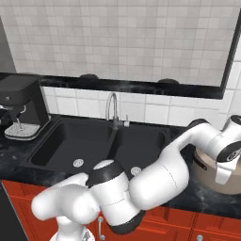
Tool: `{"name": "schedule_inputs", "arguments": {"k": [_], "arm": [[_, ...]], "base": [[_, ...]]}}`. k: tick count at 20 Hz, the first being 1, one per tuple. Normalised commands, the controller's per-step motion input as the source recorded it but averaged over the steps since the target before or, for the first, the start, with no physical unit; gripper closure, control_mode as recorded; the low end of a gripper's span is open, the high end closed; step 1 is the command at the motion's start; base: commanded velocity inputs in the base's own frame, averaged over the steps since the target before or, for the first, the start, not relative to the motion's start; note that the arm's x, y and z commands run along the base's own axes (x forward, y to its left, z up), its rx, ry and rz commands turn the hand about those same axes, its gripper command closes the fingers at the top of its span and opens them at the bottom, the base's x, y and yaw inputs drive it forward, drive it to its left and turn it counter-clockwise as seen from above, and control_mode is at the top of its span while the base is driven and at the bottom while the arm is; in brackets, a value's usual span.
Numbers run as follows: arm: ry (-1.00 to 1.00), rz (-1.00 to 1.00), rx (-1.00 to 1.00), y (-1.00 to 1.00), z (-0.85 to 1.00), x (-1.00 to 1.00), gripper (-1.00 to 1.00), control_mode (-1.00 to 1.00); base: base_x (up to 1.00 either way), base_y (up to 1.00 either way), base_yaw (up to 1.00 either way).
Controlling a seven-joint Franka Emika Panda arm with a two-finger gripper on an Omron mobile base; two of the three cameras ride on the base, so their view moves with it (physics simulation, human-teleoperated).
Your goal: Dump the cucumber from the pot into the sink. Then turn on the water and wash the cucumber. Then turn off the water and put the cucumber back in the pot.
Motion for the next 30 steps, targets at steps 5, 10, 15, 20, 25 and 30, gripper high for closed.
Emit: {"name": "schedule_inputs", "arguments": {"k": [5, 10, 15, 20, 25, 30], "arm": [[0.03, 0.00, 0.00, -0.22, -0.24, 0.11, -1.00, -1.00], [0.01, 0.00, 0.00, -0.10, -0.30, 0.12, -1.00, -1.00], [0.00, 0.00, -0.02, 0.00, -0.48, 0.02, -1.00, -1.00], [0.03, 0.00, -0.08, 0.00, -0.62, 0.00, 1.00, -1.00], [0.00, -0.02, -0.09, 0.00, -0.53, 0.00, 1.00, -1.00], [-0.05, -0.06, -0.05, 0.00, -0.25, -0.04, 1.00, -1.00]], "base": [[0.00, 0.00, 0.00], [0.00, 0.00, 0.00], [0.00, 0.00, 0.00], [0.00, 0.00, 0.00], [0.00, 0.00, 0.00], [0.00, 0.00, 0.00]]}}
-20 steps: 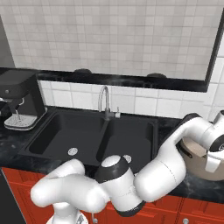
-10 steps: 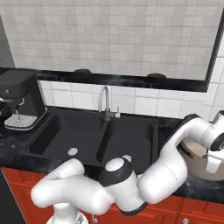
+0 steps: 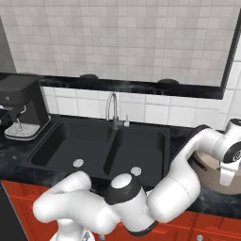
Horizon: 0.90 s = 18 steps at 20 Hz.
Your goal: Dump the cucumber from the pot into the sink. Then turn on the water and wash the cucumber. Then turn off the water and put the cucumber back in the pot.
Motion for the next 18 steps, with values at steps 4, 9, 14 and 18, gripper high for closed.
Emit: {"name": "schedule_inputs", "arguments": {"k": [4, 9, 14, 18], "arm": [[-0.07, -0.06, 0.00, 0.00, 0.00, -0.15, 1.00, -1.00], [-0.01, -0.01, 0.00, 0.05, 0.36, -0.05, 1.00, -1.00], [0.07, -0.01, -0.08, 0.32, 0.75, 0.00, 1.00, -1.00], [0.09, -0.10, -0.12, 0.53, 0.72, 0.00, 1.00, -1.00]], "base": [[0.00, 0.00, 0.00], [0.00, 0.00, 0.00], [0.00, 0.00, 0.00], [0.00, 0.00, 0.00]]}}
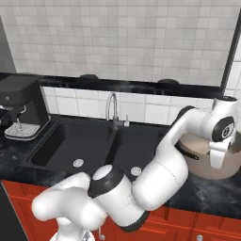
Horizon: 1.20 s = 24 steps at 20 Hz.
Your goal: Dump the cucumber from the pot into the sink. Then turn on the water and wash the cucumber. Then turn off the water and put the cucumber back in the pot.
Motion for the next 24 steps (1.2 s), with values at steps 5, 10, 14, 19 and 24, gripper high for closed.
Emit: {"name": "schedule_inputs", "arguments": {"k": [5, 10, 14, 19, 24], "arm": [[0.03, -0.19, -0.16, 0.83, 0.55, 0.00, 1.00, -1.00], [0.00, -0.14, -0.12, 0.86, 0.50, 0.00, 1.00, -1.00], [0.00, -0.10, -0.08, 0.80, 0.57, 0.00, 1.00, -1.00], [0.00, -0.10, -0.06, 0.73, 0.58, 0.00, 1.00, -1.00], [-0.01, -0.13, -0.02, 0.58, 0.45, 0.14, 1.00, -1.00]], "base": [[0.00, 0.00, 0.00], [0.00, 0.00, 0.00], [0.00, 0.00, 0.00], [0.00, 0.00, 0.00], [0.00, 0.00, 0.00]]}}
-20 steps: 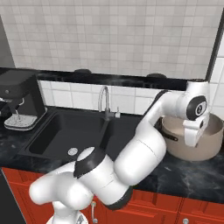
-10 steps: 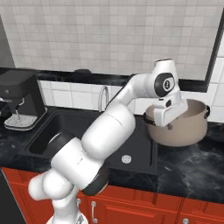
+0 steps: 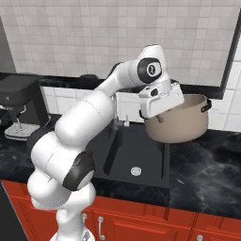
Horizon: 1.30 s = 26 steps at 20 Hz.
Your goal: Dump the cucumber from the pot into the sink. Then turn on the water and wash the cucumber. Then turn off the water and put the cucumber back in the pot.
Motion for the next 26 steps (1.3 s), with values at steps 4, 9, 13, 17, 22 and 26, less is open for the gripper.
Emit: {"name": "schedule_inputs", "arguments": {"k": [4, 9, 13, 17, 22, 26], "arm": [[-0.04, -0.16, 0.00, 0.44, 0.24, 0.39, 1.00, -1.00], [-0.06, -0.14, 0.00, 0.39, 0.08, 0.53, 1.00, -1.00], [-0.12, -0.09, 0.00, 0.48, 0.01, 0.59, 1.00, -1.00], [-0.25, -0.04, 0.00, 0.47, 0.17, 0.22, 1.00, -1.00], [-0.21, 0.00, -0.15, 0.27, 0.07, 0.00, 1.00, -1.00], [0.01, 0.01, -0.31, 0.41, 0.00, 0.32, 1.00, -1.00]], "base": [[0.00, 0.00, 0.00], [0.00, 0.00, 0.00], [0.00, 0.00, 0.00], [0.00, 0.00, 0.00], [0.00, 0.00, 0.00], [0.00, 0.00, 0.00]]}}
